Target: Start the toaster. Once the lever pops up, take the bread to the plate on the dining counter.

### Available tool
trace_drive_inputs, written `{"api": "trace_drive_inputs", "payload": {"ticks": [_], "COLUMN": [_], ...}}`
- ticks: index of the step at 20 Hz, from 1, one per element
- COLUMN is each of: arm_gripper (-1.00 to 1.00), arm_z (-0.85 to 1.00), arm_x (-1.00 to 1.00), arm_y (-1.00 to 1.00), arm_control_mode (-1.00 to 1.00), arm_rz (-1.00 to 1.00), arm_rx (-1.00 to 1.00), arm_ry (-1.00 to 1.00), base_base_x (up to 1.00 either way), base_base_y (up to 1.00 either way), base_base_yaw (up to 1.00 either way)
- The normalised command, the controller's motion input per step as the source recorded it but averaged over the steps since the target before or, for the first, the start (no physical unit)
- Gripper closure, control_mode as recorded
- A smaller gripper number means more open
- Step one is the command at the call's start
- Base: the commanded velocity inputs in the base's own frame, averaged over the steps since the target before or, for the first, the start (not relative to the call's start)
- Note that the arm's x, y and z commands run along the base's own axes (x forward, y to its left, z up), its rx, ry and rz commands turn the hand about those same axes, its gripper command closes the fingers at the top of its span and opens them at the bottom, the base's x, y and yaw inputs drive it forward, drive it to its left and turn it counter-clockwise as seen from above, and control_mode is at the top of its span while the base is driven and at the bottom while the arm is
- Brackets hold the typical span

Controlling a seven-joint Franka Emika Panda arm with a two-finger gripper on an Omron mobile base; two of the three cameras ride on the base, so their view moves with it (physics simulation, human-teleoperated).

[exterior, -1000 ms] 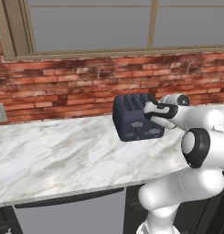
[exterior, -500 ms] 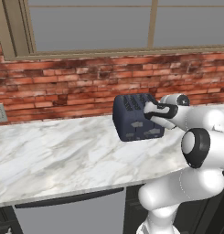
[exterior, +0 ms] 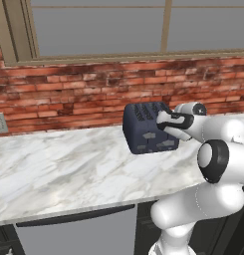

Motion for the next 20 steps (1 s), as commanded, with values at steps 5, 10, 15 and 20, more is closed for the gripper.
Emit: {"api": "trace_drive_inputs", "payload": {"ticks": [5, 10, 15, 20], "arm_gripper": [-1.0, -1.0, -1.0, -1.0], "arm_z": [0.0, 0.0, 0.0, 0.0], "arm_x": [0.0, 0.0, 0.0, 0.0], "arm_y": [0.0, 0.0, 0.0, 0.0], "arm_control_mode": [-1.0, -1.0, -1.0, -1.0], "arm_rz": [0.0, 0.0, 0.0, 0.0], "arm_rx": [0.0, 0.0, 0.0, 0.0], "arm_ry": [0.0, 0.0, 0.0, 0.0], "base_base_x": [0.0, 0.0, 0.0, 0.0], "base_base_y": [0.0, 0.0, 0.0, 0.0], "base_base_yaw": [0.0, 0.0, 0.0, 0.0]}}
